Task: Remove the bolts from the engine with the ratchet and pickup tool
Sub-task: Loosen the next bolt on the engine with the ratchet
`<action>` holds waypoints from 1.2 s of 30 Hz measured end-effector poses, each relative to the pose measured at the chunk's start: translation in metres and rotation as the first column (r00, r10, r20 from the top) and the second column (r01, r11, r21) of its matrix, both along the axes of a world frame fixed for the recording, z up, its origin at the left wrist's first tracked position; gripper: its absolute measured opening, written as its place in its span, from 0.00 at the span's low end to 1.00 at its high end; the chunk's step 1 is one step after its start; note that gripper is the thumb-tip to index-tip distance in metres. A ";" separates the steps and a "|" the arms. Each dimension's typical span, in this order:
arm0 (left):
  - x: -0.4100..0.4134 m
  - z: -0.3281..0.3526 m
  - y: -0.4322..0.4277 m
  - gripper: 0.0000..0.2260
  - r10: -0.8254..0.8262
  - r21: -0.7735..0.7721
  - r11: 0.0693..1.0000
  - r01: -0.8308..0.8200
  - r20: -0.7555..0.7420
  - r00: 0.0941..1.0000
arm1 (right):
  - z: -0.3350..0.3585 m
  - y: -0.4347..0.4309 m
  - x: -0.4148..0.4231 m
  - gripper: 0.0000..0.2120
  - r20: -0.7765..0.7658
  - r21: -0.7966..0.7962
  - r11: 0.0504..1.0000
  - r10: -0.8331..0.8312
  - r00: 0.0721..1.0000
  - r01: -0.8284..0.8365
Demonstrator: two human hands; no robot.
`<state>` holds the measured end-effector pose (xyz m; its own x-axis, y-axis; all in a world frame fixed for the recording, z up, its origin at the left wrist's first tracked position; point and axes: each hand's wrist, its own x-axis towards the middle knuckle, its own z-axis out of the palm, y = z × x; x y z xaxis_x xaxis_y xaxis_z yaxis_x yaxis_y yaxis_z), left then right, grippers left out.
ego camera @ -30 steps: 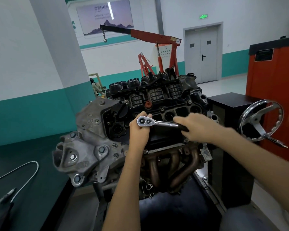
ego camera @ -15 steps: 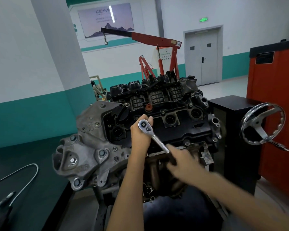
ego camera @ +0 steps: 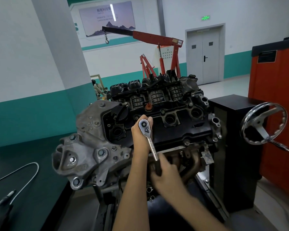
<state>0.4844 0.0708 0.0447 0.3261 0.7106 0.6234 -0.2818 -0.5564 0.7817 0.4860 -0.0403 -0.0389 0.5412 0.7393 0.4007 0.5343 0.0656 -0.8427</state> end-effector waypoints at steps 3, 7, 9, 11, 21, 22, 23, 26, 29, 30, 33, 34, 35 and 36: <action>-0.001 0.001 0.001 0.22 -0.017 -0.033 0.999 0.017 -0.002 1.000 | -0.001 0.011 -0.023 0.13 -0.120 0.069 0.997 0.028 0.992 -0.020; -0.005 0.001 0.009 0.22 -0.070 -0.001 0.998 0.070 -0.109 0.992 | 0.024 -0.021 0.039 0.18 0.262 -0.199 0.980 0.060 0.963 -0.006; -0.007 0.005 0.009 0.21 -0.081 0.024 0.996 0.087 -0.171 0.982 | 0.056 -0.037 0.082 0.17 0.551 -0.302 0.948 0.085 0.831 0.104; -0.007 0.008 0.008 0.22 -0.095 0.023 0.995 0.100 -0.178 0.979 | 0.094 -0.040 0.111 0.15 0.793 -0.324 0.911 0.114 0.599 0.256; -0.004 0.001 0.001 0.22 -0.074 -0.009 0.997 0.073 -0.062 0.995 | 0.005 -0.013 0.012 0.11 0.121 -0.035 0.997 -0.062 0.991 0.067; -0.003 0.003 0.002 0.22 -0.080 -0.025 0.997 0.079 -0.046 0.996 | 0.000 -0.002 -0.003 0.10 0.053 0.020 0.998 -0.054 0.997 0.053; -0.003 0.003 0.002 0.22 -0.075 -0.034 0.997 0.073 -0.043 0.996 | -0.002 0.007 -0.016 0.10 0.008 0.061 0.997 -0.038 0.999 0.037; -0.006 -0.001 0.006 0.17 -0.018 -0.064 0.998 0.015 -0.035 0.999 | 0.004 0.006 -0.012 0.11 0.030 0.019 1.000 0.013 0.999 -0.013; -0.007 -0.002 0.010 0.15 -0.072 -0.081 0.994 0.068 -0.045 0.996 | 0.024 -0.021 0.041 0.19 0.330 -0.210 0.977 0.047 0.943 0.024; -0.007 0.000 0.010 0.18 -0.082 -0.061 0.995 0.077 -0.072 0.994 | 0.038 -0.029 0.063 0.19 0.458 -0.265 0.963 0.073 0.886 0.057; -0.006 0.004 0.010 0.23 -0.115 -0.019 0.993 0.114 -0.140 0.983 | 0.097 -0.039 0.115 0.15 0.813 -0.318 0.916 0.133 0.566 0.243; -0.006 0.004 0.010 0.25 -0.114 -0.003 0.993 0.115 -0.146 0.983 | 0.110 -0.037 0.123 0.15 0.871 -0.294 0.910 0.129 0.475 0.293; -0.007 0.003 0.009 0.25 -0.111 -0.007 0.994 0.111 -0.138 0.984 | 0.117 -0.035 0.126 0.14 0.895 -0.274 0.908 0.119 0.430 0.318; -0.008 0.002 0.008 0.25 -0.110 -0.030 0.994 0.107 -0.116 0.987 | 0.115 -0.033 0.124 0.14 0.894 -0.259 0.908 0.097 0.438 0.328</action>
<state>0.4761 0.0787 0.0468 0.4721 0.6809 0.5599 -0.2447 -0.5089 0.8253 0.6103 -0.0738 0.0756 0.1438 0.8872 0.4384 0.9609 -0.2312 0.1526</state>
